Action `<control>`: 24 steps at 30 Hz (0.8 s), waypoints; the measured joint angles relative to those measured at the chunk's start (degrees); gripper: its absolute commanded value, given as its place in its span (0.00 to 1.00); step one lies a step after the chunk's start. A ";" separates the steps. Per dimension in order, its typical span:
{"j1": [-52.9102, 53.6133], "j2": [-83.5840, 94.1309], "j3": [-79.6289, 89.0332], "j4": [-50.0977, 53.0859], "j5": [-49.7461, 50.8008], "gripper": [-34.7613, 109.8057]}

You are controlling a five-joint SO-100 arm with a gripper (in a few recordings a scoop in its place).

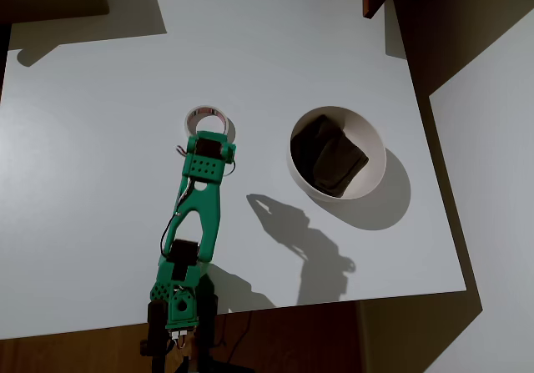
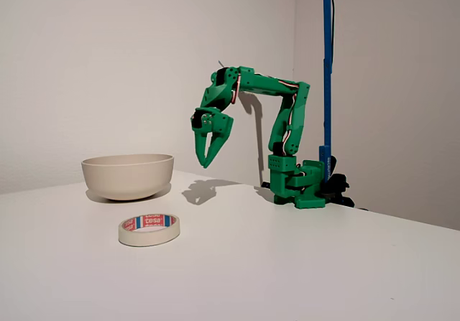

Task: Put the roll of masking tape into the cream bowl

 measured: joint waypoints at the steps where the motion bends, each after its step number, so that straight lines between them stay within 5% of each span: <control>1: -0.18 -1.41 -1.32 0.26 0.00 0.18; 9: -3.08 -7.21 -6.06 0.09 0.09 0.19; 14: -2.72 -11.87 -10.02 0.26 0.00 0.39; 24: -2.29 -20.39 -13.54 -2.02 -0.35 0.40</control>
